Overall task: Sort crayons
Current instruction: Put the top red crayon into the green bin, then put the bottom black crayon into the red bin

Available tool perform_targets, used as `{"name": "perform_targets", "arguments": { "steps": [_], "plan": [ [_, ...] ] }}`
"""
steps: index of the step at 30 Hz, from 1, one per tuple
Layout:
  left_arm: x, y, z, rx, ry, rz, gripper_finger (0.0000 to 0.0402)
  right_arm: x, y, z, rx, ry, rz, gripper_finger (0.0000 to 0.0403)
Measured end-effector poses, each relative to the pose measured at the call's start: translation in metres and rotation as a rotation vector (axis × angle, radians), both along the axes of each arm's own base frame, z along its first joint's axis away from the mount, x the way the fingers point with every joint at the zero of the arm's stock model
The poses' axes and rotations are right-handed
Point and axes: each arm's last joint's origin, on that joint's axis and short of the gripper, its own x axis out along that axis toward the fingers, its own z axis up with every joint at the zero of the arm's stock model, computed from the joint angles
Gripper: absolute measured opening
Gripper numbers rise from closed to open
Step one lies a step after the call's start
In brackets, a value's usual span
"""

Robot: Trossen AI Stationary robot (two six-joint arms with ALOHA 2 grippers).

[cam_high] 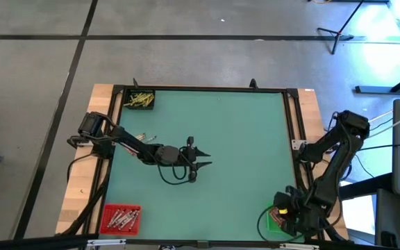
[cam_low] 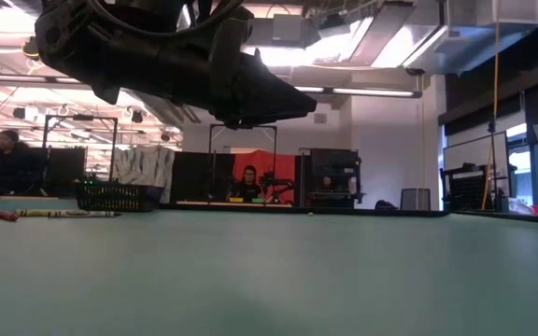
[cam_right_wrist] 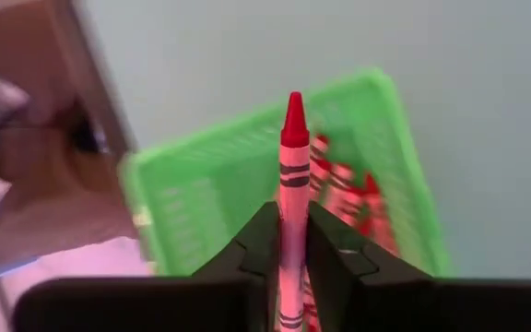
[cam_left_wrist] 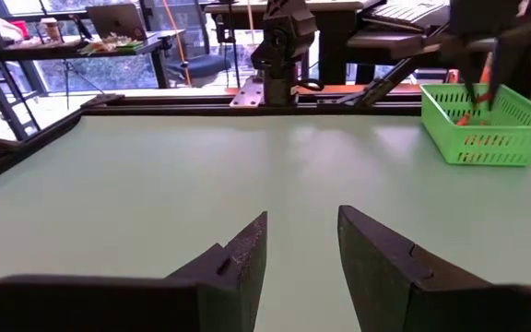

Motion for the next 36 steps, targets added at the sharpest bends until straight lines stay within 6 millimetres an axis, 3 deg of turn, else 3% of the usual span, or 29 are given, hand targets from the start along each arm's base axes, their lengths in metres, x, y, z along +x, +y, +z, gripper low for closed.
{"name": "perform_targets", "arguments": {
  "steps": [7, 10, 13, 18, 24, 29, 36],
  "plan": [
    [0.0, 0.0, 0.0, -0.001, 0.0, 0.0, 0.0119, -0.004, -0.005, -0.004, -0.019, 0.136, -0.053, 0.0117],
    [0.0, 0.0, 0.0, -0.002, -0.001, 0.0, 0.0119, 0.002, -0.01, 0.008, 0.023, 0.108, -0.053, 0.0145],
    [0.0, 0.0, 0.0, -0.003, -0.001, -0.001, 0.0119, 0.014, -0.017, 0.021, -0.013, -0.042, -0.021, 0.0158],
    [0.0, 0.0, 0.0, -0.006, 0.0, -0.001, 0.0119, 0.036, -0.031, 0.027, -0.294, -0.321, 0.137, 0.0158],
    [-0.003, -0.001, -0.002, -0.008, 0.064, 0.004, 0.0119, 0.061, -0.048, 0.024, -0.715, -0.5, 0.14, 0.0155],
    [-0.016, 0.002, 0.02, -0.016, 0.149, 0.028, 0.0119, 0.074, -0.071, 0.012, -0.943, -0.497, 0.115, 0.0154],
    [-0.054, 0.016, 0.056, 0.0, 0.312, 0.163, 0.0119, 0.091, -0.113, -0.015, -1.009, -0.365, 0.076, 0.0154]
  ]
}}
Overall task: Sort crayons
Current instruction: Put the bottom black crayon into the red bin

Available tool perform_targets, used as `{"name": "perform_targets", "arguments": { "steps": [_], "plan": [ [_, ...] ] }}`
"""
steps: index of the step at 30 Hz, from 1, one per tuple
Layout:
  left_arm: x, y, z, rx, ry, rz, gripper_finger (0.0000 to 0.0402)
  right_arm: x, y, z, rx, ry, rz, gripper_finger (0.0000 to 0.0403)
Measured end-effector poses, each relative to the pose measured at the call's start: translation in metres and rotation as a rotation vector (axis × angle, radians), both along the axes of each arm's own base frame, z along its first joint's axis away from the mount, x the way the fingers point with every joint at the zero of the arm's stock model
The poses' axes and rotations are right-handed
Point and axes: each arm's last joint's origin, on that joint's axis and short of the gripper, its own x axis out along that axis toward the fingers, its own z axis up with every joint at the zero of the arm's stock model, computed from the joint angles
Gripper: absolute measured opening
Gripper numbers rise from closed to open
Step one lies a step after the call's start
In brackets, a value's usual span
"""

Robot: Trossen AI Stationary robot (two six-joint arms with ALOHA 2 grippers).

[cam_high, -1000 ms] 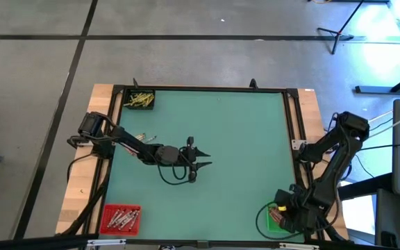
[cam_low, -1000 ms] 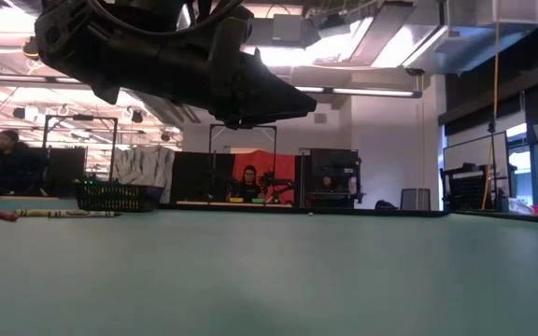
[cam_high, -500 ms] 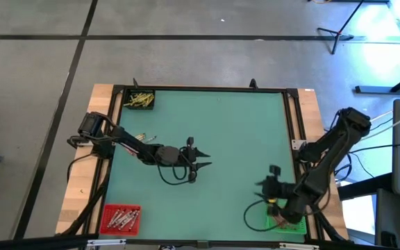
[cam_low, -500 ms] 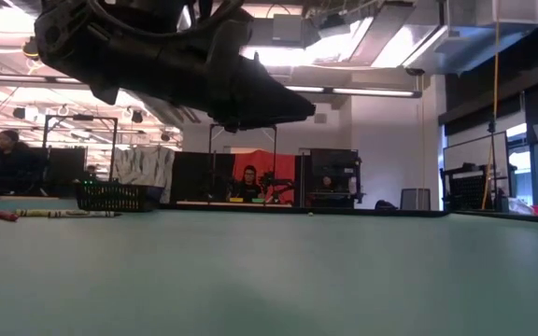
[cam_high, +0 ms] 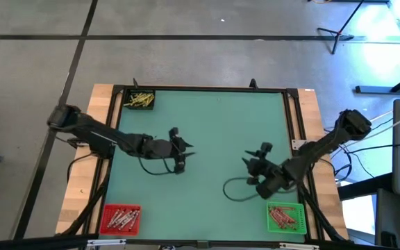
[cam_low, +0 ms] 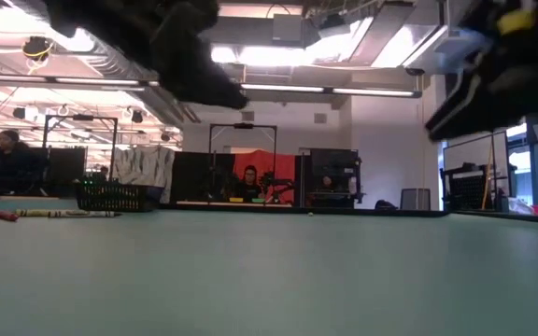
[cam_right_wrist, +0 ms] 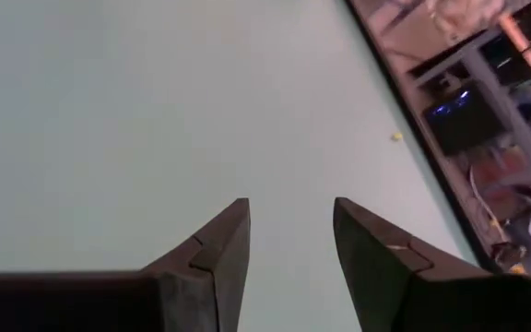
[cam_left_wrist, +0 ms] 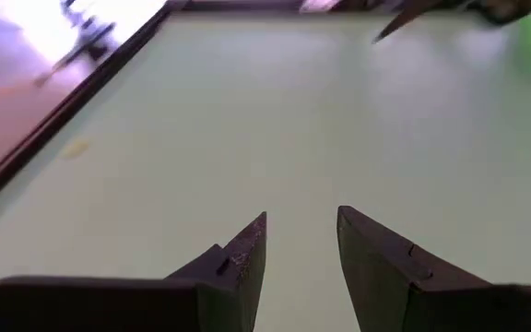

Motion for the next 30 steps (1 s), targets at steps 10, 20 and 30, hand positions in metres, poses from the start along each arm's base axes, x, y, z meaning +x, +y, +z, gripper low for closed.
{"name": "perform_targets", "arguments": {
  "steps": [10, 20, 30],
  "plan": [
    [-0.057, 0.042, -0.001, -0.16, 0.367, 0.314, 0.0119, 0.038, -0.052, -0.021, 0.105, 0.054, 0.192, 0.0154],
    [-0.082, 0.087, -0.031, -0.393, 0.747, 0.505, 0.0119, 0.057, -0.101, -0.017, 0.222, -0.132, 0.351, 0.0154],
    [-0.085, 0.119, -0.048, -0.476, 0.852, 0.474, 0.0119, 0.063, -0.113, -0.009, 0.317, -0.229, 0.488, 0.0154]
  ]
}}
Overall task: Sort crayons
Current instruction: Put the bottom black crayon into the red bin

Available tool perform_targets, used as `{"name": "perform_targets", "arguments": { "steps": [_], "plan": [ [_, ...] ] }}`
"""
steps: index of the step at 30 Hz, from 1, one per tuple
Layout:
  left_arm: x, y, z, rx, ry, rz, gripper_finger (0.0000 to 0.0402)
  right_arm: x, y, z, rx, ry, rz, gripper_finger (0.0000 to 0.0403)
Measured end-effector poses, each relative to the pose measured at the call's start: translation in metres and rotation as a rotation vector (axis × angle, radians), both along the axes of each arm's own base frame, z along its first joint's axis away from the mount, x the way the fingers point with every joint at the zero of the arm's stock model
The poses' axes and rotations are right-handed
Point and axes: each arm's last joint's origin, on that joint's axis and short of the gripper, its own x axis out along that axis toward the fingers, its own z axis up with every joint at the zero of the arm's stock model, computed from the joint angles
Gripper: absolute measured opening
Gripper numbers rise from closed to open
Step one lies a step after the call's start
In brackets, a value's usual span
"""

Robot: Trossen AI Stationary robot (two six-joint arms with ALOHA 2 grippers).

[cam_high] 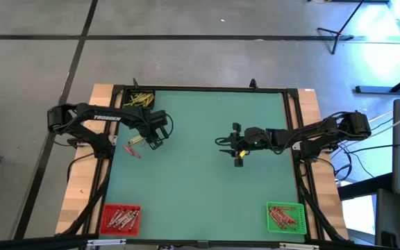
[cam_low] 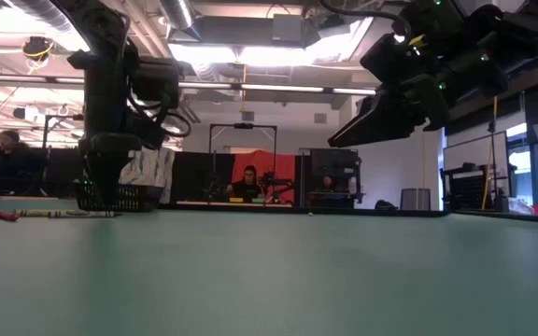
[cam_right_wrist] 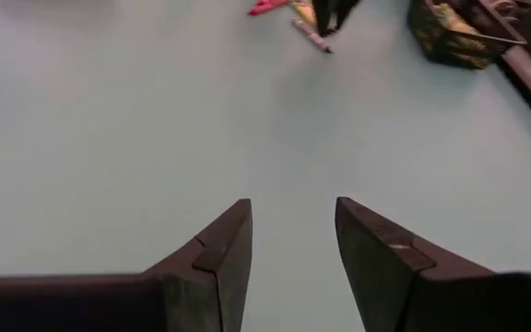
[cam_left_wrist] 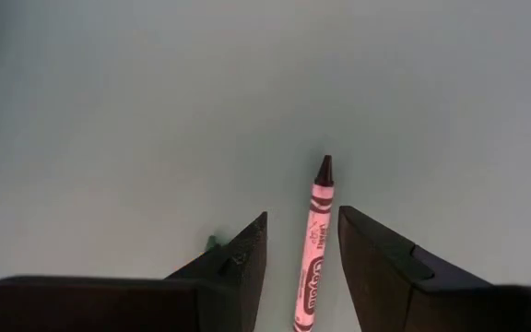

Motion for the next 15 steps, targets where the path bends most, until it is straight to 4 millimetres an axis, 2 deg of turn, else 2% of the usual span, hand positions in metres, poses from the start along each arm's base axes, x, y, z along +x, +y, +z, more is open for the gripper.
{"name": "perform_targets", "arguments": {
  "steps": [6, 11, 15],
  "plan": [
    [0.002, 0.004, -0.007, -0.046, 0.007, -0.018, 0.0119, 0.004, 0.003, -0.01, 0.066, 0.034, 0.056, 0.0154],
    [0.006, 0.006, -0.018, -0.1, 0.025, -0.046, 0.0118, 0.009, 0.003, -0.033, 0.102, 0.113, 0.051, 0.0154],
    [0.008, 0.006, -0.025, -0.125, 0.062, -0.074, 0.0095, 0.015, 0.006, -0.039, 0.108, 0.08, 0.077, 0.0154]
  ]
}}
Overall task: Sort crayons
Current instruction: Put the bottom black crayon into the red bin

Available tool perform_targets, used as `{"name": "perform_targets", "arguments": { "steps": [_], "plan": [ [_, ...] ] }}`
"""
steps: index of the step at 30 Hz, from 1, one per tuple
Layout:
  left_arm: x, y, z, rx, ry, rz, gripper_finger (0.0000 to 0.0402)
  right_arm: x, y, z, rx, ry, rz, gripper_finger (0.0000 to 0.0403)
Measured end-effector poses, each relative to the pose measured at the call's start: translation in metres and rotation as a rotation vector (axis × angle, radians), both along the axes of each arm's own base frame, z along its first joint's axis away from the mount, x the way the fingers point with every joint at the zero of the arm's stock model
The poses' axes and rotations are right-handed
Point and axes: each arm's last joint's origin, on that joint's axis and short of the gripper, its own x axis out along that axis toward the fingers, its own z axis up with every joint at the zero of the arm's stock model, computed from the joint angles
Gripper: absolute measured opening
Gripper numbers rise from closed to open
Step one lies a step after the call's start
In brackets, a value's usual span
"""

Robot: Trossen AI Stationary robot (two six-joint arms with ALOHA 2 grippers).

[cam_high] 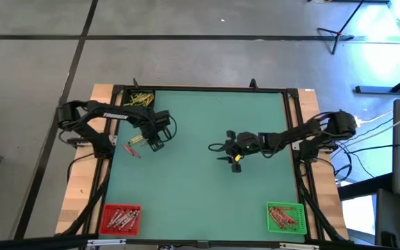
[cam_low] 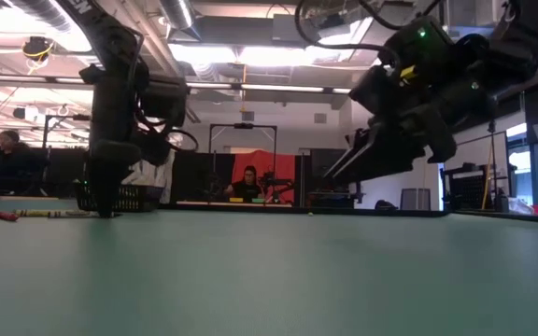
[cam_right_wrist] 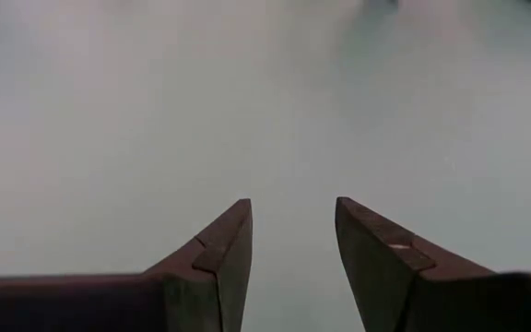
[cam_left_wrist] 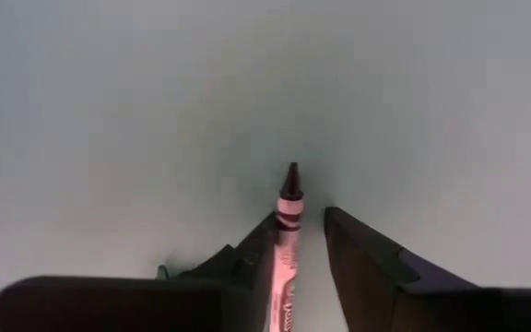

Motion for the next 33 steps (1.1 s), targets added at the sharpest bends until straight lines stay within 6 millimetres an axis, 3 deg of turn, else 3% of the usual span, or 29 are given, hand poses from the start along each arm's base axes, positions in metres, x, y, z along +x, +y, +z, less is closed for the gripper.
{"name": "perform_targets", "arguments": {
  "steps": [7, 12, 16, 21, 27, 33],
  "plan": [
    [0.001, 0.0, 0.004, 0.006, -0.017, -0.011, 0.0009, 0.002, 0.005, 0.0, -0.02, -0.025, 0.029, 0.0154],
    [0.01, -0.003, 0.014, 0.037, -0.028, -0.038, 0.001, 0.002, 0.004, 0.0, -0.026, -0.024, 0.024, 0.0154],
    [0.024, -0.018, 0.027, 0.038, -0.053, -0.09, 0.0011, 0.002, 0.004, 0.0, -0.026, -0.024, 0.024, 0.0154],
    [0.04, -0.053, 0.048, 0.017, -0.052, -0.135, 0.0011, 0.001, 0.004, -0.001, -0.026, -0.014, 0.024, 0.0154],
    [0.051, -0.113, 0.075, -0.046, -0.083, -0.198, 0.0011, 0.001, 0.004, -0.001, -0.012, -0.013, 0.016, 0.0154],
    [0.044, -0.181, 0.091, -0.102, -0.129, -0.302, 0.0011, 0.001, 0.004, 0.0, -0.01, -0.013, 0.015, 0.0154]
  ]
}}
